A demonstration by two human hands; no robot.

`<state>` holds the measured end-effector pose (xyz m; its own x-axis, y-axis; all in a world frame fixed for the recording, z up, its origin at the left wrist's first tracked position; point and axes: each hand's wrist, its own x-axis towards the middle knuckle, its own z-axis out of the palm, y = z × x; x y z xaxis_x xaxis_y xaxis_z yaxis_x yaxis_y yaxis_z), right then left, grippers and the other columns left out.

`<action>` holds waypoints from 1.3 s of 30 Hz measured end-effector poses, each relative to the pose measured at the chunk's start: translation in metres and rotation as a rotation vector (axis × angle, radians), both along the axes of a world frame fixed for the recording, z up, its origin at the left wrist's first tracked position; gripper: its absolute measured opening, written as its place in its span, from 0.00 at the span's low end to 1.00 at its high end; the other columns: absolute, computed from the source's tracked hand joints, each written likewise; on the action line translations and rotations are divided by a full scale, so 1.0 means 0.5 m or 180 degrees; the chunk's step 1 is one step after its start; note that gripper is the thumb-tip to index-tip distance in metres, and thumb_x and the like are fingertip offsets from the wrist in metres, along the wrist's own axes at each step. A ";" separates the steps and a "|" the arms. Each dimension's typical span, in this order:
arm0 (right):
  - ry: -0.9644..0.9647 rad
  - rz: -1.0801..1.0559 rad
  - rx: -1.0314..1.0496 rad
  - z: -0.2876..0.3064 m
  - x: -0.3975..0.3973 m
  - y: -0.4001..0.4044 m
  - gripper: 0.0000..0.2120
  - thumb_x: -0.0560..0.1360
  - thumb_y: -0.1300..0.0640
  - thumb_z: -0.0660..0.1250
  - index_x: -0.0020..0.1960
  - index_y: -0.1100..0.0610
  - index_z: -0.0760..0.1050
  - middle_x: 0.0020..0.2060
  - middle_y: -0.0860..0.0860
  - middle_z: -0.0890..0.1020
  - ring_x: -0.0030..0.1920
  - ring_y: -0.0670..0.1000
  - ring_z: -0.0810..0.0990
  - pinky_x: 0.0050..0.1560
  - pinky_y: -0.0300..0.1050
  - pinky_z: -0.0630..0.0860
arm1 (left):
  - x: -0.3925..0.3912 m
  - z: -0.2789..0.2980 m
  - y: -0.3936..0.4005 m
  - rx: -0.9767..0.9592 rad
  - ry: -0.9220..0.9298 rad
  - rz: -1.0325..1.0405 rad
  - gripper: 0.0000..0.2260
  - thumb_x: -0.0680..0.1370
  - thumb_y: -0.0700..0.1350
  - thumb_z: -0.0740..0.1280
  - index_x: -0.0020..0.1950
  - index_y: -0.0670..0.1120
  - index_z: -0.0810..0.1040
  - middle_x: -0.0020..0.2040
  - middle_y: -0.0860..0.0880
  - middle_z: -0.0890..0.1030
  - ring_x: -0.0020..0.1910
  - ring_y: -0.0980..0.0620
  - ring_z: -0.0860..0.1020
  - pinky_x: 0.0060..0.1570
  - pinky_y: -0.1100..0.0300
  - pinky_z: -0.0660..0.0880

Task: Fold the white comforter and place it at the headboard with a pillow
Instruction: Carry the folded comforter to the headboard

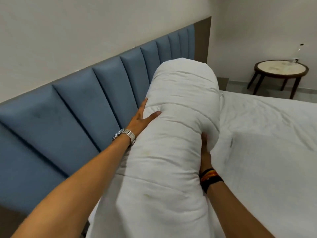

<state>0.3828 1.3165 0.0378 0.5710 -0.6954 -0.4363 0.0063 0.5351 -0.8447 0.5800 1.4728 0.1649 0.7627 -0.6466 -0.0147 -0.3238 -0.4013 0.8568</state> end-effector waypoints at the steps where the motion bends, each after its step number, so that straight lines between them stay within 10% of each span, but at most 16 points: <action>1: 0.0009 -0.0010 -0.0022 -0.023 0.044 0.024 0.55 0.48 0.14 0.69 0.67 0.43 0.76 0.58 0.45 0.82 0.54 0.47 0.81 0.50 0.40 0.77 | 0.054 -0.024 0.003 0.0073 -0.0042 -0.0083 0.50 0.66 0.82 0.64 0.83 0.69 0.48 0.84 0.59 0.57 0.81 0.53 0.60 0.75 0.57 0.59; 8: 0.1801 0.0331 0.0197 -0.261 0.262 0.178 0.59 0.68 0.25 0.68 0.84 0.55 0.46 0.81 0.60 0.60 0.77 0.64 0.63 0.75 0.64 0.66 | 0.238 -0.451 0.139 0.2144 -0.0851 -0.0578 0.41 0.71 0.84 0.44 0.81 0.72 0.41 0.86 0.56 0.41 0.85 0.42 0.43 0.78 0.29 0.42; 11: 0.2049 0.0258 -0.1862 -0.274 0.360 0.162 0.55 0.68 0.19 0.59 0.84 0.46 0.45 0.84 0.56 0.50 0.83 0.55 0.47 0.80 0.56 0.49 | 0.196 -0.586 0.204 0.1835 -0.1785 -0.0290 0.41 0.76 0.79 0.50 0.85 0.63 0.47 0.87 0.50 0.45 0.85 0.39 0.45 0.75 0.24 0.41; 14: 0.2492 0.0996 -0.3269 -0.308 0.481 0.120 0.42 0.76 0.24 0.55 0.82 0.34 0.39 0.83 0.49 0.37 0.82 0.57 0.35 0.75 0.72 0.42 | 0.204 -0.642 0.201 0.1550 -0.2076 -0.0114 0.43 0.74 0.78 0.56 0.85 0.60 0.54 0.87 0.47 0.51 0.85 0.36 0.48 0.74 0.22 0.42; 24: 0.3085 0.2030 -0.3244 -0.396 0.519 0.048 0.41 0.73 0.20 0.46 0.79 0.30 0.32 0.81 0.46 0.31 0.81 0.63 0.31 0.71 0.81 0.43 | 0.216 -0.722 0.170 0.1561 -0.2040 -0.0173 0.44 0.74 0.76 0.59 0.85 0.58 0.57 0.87 0.46 0.52 0.84 0.35 0.49 0.71 0.19 0.45; 31: 0.2412 0.0876 -0.3332 -0.307 0.220 0.007 0.36 0.78 0.30 0.59 0.82 0.41 0.58 0.84 0.52 0.54 0.83 0.56 0.53 0.78 0.68 0.55 | 0.138 -0.586 0.119 0.1553 -0.1541 -0.0172 0.39 0.77 0.71 0.59 0.85 0.56 0.59 0.86 0.44 0.52 0.84 0.35 0.46 0.75 0.24 0.42; 39: 0.3915 -0.0504 -0.2189 -0.299 -0.388 -0.158 0.34 0.80 0.37 0.64 0.81 0.49 0.63 0.83 0.58 0.54 0.82 0.58 0.51 0.76 0.72 0.50 | -0.176 -0.474 -0.164 0.1073 -0.1074 -0.1292 0.32 0.83 0.65 0.58 0.85 0.58 0.55 0.86 0.50 0.55 0.85 0.47 0.51 0.82 0.47 0.48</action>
<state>0.1888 1.2375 -0.1115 -0.0221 -0.9894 -0.1438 -0.8925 0.0843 -0.4431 0.4922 1.3910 -0.0724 0.4555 -0.8875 -0.0696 -0.7377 -0.4201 0.5285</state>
